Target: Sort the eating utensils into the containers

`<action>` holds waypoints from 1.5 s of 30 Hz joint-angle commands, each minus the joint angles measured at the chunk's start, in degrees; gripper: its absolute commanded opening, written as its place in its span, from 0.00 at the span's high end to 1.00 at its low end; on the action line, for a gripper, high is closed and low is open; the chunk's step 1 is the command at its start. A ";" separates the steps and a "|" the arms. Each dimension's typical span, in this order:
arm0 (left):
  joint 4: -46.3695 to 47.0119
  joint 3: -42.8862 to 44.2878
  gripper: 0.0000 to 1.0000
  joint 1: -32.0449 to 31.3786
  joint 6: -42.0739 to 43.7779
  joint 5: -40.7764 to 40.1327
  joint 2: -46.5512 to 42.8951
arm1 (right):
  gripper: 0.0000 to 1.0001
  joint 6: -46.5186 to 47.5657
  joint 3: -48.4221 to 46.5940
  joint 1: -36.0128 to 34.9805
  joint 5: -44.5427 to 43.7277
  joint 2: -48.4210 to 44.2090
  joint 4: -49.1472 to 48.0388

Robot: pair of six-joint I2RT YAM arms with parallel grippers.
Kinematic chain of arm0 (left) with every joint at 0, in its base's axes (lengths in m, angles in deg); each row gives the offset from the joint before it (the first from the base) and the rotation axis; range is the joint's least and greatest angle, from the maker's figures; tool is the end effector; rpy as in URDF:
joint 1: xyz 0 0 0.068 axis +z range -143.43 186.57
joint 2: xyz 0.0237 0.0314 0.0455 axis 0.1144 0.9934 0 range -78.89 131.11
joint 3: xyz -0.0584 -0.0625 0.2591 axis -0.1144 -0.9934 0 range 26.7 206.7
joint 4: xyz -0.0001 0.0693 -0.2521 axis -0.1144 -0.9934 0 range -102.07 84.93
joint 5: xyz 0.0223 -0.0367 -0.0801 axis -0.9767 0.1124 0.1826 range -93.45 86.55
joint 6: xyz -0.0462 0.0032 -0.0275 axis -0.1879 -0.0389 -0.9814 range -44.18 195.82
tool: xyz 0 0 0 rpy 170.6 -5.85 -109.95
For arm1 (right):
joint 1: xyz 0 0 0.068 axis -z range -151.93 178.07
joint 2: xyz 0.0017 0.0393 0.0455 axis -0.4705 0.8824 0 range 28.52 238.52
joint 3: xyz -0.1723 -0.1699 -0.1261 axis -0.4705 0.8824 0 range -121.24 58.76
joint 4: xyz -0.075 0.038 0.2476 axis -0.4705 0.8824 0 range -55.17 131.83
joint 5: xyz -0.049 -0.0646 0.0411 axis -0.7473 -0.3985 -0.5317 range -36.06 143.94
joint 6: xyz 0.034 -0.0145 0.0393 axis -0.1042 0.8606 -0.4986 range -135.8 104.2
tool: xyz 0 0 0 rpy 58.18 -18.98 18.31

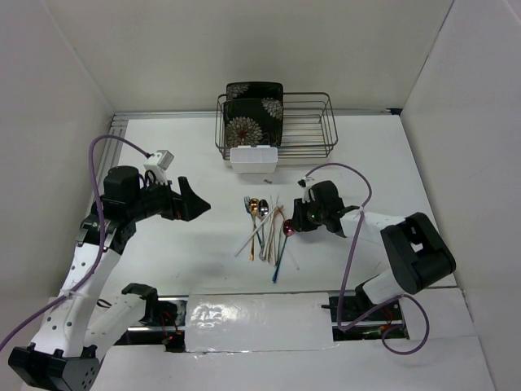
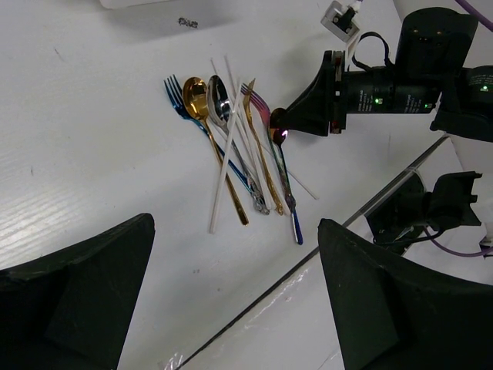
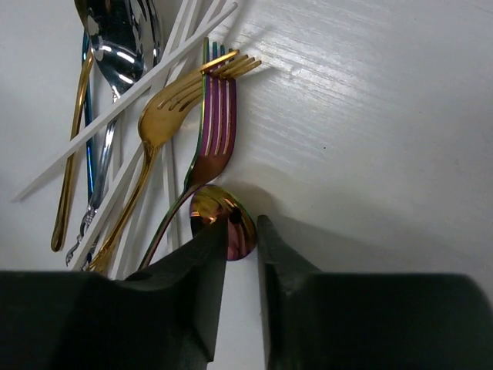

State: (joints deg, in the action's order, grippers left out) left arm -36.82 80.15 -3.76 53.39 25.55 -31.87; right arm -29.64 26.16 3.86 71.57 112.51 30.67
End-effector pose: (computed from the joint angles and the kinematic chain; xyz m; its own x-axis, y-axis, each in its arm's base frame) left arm 0.1658 -0.0476 0.3489 -0.6131 -0.2276 -0.7565 0.3829 0.7520 -0.5366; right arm 0.2377 0.1185 0.1428 -0.7884 -0.1044 -0.6063 -0.4015 0.8341 0.3784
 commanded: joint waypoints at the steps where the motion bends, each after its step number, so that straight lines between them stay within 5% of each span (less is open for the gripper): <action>1: 1.34 0.16 0.00 -0.13 0.55 2.03 -0.44 | 0.73 1.63 -0.88 -0.58 0.91 1.35 -4.19; 8: 2.30 -1.59 0.00 -0.22 2.05 3.87 -0.71 | 1.00 3.47 -1.41 -1.63 1.97 1.53 -4.11; 18: 5.38 0.60 0.02 -0.31 14.69 20.66 7.12 | 1.00 10.76 -12.22 -3.39 14.61 -12.96 11.18; 26: 7.75 7.27 0.08 -3.55 24.27 30.23 16.50 | 1.00 15.43 -28.37 -8.66 20.17 -9.64 17.34; 45: 9.25 10.36 0.31 -6.37 27.45 28.93 24.17 | 1.00 16.66 -40.00 -19.74 17.62 -2.69 19.19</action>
State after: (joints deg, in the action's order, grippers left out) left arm -30.22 90.36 -9.66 80.12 53.22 -7.76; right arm -13.27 -10.60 -14.85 90.08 109.18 50.36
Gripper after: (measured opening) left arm 0.692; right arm 0.015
